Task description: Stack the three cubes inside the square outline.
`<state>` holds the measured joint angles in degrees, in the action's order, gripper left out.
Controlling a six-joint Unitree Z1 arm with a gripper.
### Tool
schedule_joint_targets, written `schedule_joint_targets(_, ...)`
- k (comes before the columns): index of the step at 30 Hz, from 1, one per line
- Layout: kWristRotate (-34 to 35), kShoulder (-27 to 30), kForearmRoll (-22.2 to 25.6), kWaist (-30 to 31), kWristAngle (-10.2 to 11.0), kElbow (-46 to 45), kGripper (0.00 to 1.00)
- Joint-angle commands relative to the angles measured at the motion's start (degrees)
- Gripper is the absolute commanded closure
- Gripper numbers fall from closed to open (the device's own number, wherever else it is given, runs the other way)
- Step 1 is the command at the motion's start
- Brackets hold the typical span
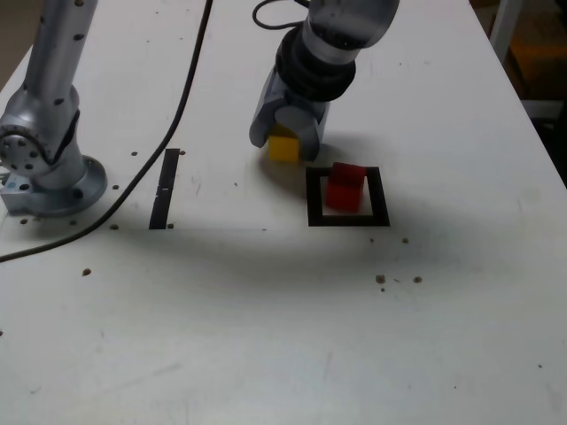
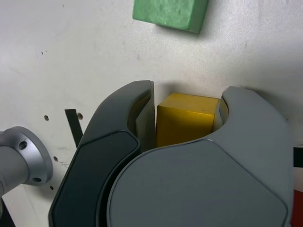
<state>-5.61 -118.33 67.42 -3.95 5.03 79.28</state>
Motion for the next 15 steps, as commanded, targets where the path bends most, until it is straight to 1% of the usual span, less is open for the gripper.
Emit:
schedule_joint_targets(1,0.0,1.6,1.7,-0.1,0.7,1.0,0.80)
schedule_joint_targets(3,0.0,2.4,4.0,-0.1,1.3,2.3,0.81)
schedule_joint_targets(5,-0.1,3.5,8.1,0.1,1.9,4.6,0.82)
schedule_joint_targets(6,-0.1,4.1,11.1,0.3,2.2,6.3,0.82)
schedule_joint_targets(9,-0.2,5.8,17.0,1.3,2.0,9.7,0.82)
schedule_joint_targets(12,-0.1,7.2,20.2,2.5,1.3,12.4,0.82)
schedule_joint_targets(15,0.7,8.0,22.1,3.9,0.7,14.9,0.82)
